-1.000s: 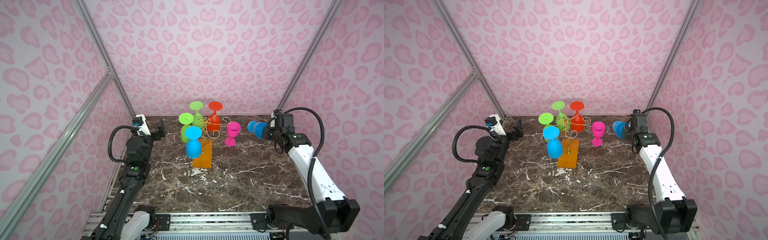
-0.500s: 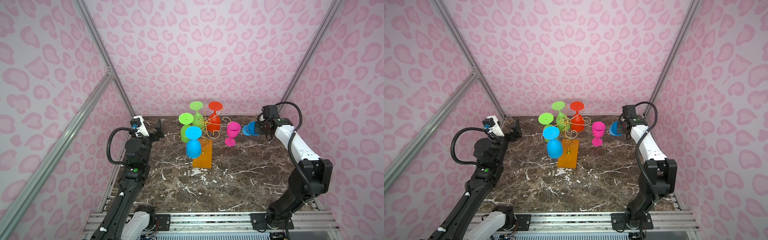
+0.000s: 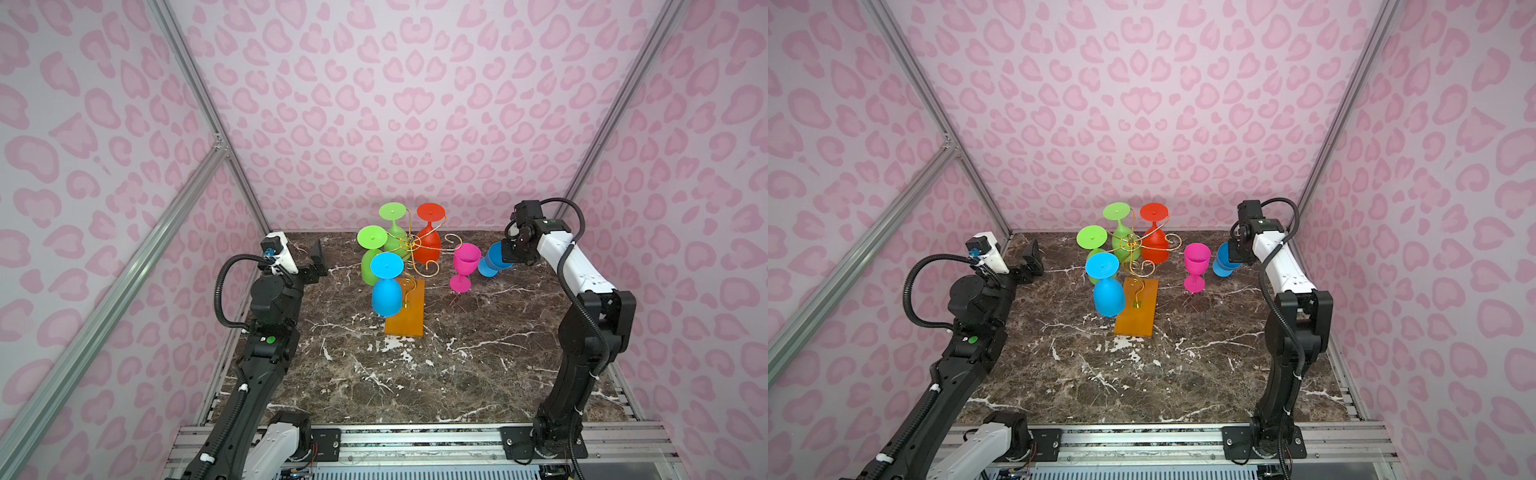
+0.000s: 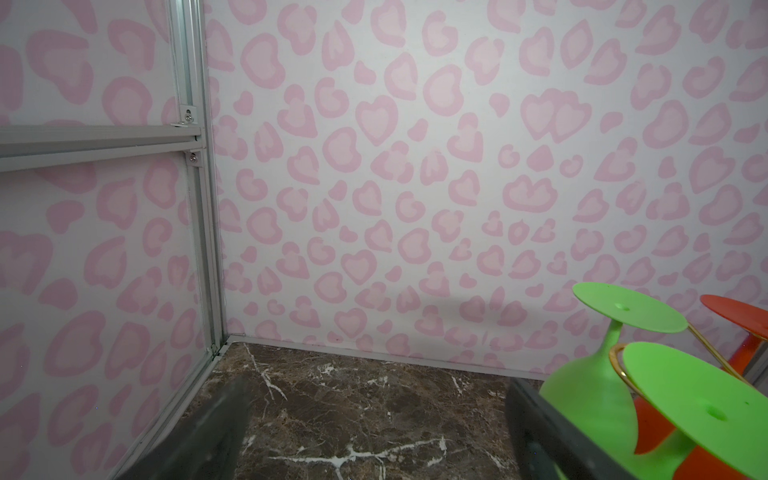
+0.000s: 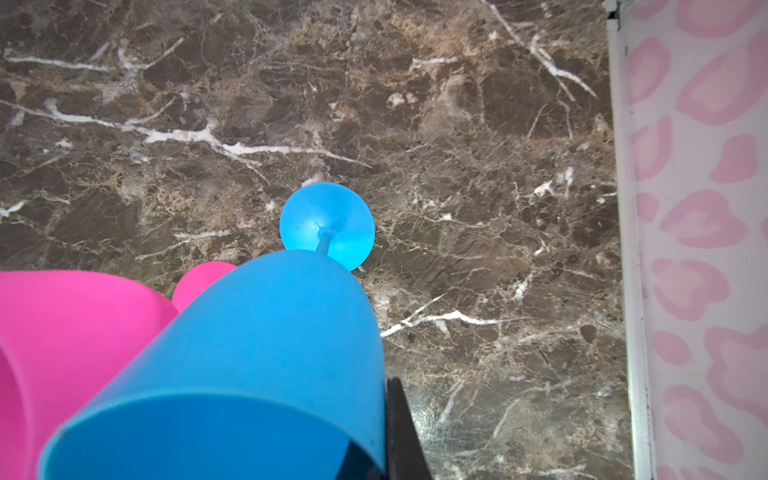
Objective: Take the wine glass off the wine glass rack
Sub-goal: 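Lower the cyan glass upright onto the table beside the magenta glass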
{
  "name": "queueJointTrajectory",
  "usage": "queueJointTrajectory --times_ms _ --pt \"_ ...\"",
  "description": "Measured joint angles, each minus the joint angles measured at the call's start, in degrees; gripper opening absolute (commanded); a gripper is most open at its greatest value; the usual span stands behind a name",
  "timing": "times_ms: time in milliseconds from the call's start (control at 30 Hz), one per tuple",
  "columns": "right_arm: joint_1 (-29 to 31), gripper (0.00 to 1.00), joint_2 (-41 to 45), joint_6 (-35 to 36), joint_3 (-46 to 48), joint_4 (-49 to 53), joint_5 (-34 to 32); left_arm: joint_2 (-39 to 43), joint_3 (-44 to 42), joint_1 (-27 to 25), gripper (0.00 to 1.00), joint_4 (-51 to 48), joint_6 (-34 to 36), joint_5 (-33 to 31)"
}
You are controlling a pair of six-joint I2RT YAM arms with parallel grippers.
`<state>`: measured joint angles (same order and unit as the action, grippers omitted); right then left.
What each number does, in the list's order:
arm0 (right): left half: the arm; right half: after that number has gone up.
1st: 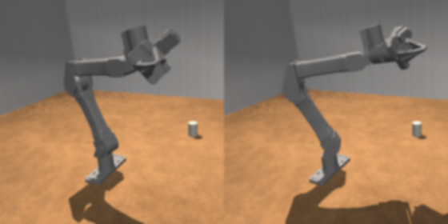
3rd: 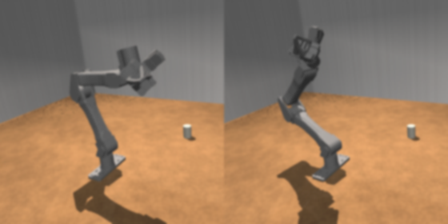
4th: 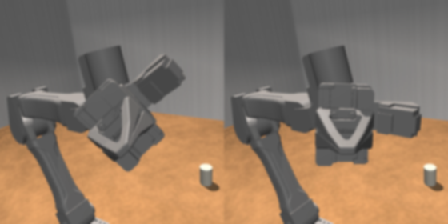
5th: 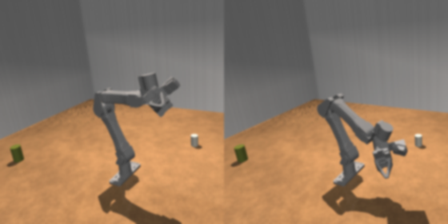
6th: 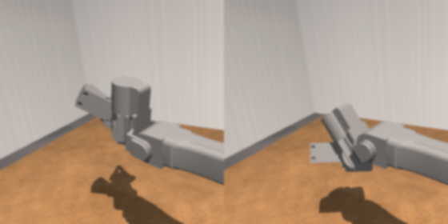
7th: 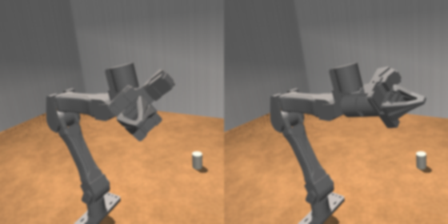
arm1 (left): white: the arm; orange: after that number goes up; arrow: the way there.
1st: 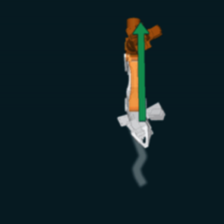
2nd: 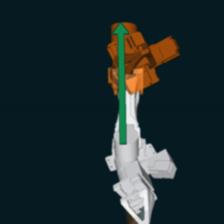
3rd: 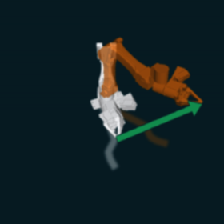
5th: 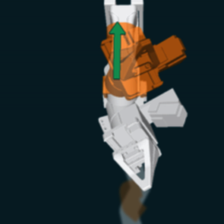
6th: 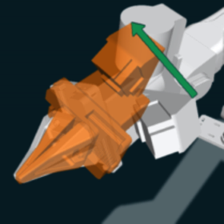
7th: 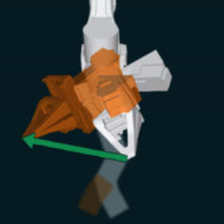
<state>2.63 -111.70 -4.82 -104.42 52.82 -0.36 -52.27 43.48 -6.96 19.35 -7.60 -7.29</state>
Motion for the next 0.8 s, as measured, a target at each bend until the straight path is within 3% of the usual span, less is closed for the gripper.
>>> queueJointTrajectory --times_ms 300,567,800 --pt "0.59 0.0 -2.75 0.57 -2.84 2.47 0.0 0.0 0.0 0.15 0.97 0.0 -0.13 0.04" --pt "0.63 0.11 -3.17 0.5 -3.45 2.6 0.13 0.0 0.0 0.26 0.97 -0.02 -0.17 0.07" --pt "0.61 0.12 -1.53 -0.02 -3.37 2.32 1.53 0.0 0.0 0.33 0.97 -0.02 -0.35 0.44"
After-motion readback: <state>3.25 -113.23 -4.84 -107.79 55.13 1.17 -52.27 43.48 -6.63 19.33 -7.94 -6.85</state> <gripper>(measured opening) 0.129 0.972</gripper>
